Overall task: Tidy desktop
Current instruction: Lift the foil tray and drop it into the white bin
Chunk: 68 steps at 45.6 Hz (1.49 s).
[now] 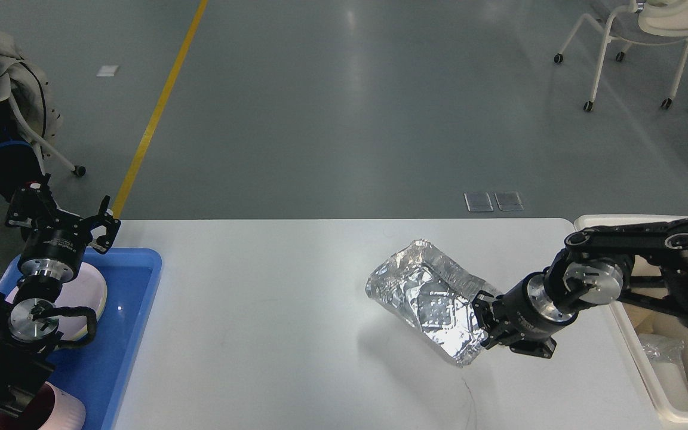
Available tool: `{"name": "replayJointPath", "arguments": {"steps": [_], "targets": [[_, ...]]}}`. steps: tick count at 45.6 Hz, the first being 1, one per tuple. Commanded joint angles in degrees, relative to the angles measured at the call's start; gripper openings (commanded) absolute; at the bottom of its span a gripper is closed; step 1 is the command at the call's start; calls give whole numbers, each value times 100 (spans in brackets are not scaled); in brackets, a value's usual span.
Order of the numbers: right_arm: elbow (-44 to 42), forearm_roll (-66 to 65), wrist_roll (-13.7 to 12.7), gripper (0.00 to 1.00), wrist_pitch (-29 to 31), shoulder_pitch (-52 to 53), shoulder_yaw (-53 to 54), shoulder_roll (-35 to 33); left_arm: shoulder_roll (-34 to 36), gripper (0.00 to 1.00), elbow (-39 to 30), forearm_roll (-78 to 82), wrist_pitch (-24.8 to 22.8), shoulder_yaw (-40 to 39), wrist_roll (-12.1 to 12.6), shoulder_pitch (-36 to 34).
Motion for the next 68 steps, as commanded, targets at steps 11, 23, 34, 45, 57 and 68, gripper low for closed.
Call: {"name": "replayJointPath", "arguments": {"steps": [11,23,34,45,57,68], "targets": [[17,22,-35,0,2304,3262,-1345,502,0,98,0,0,6,-9,-10,1],[-1588,-13,0,0,2207,2429,-1916,819,0,98,0,0,6,-9,-10,1],[-4164,-22,53,0,2207,839,-1978,590,0,98,0,0,6,-1,-10,1],[-6380,22,158,0,2163,-788,-1908,503,0,98,0,0,6,-1,-10,1],[-7576,409,255,0,758,-2097,-1705,502,0,98,0,0,6,-1,-10,1],[-7656,417,335,51,28,-2678,-1662,818,0,98,0,0,6,-1,-10,1]]}}
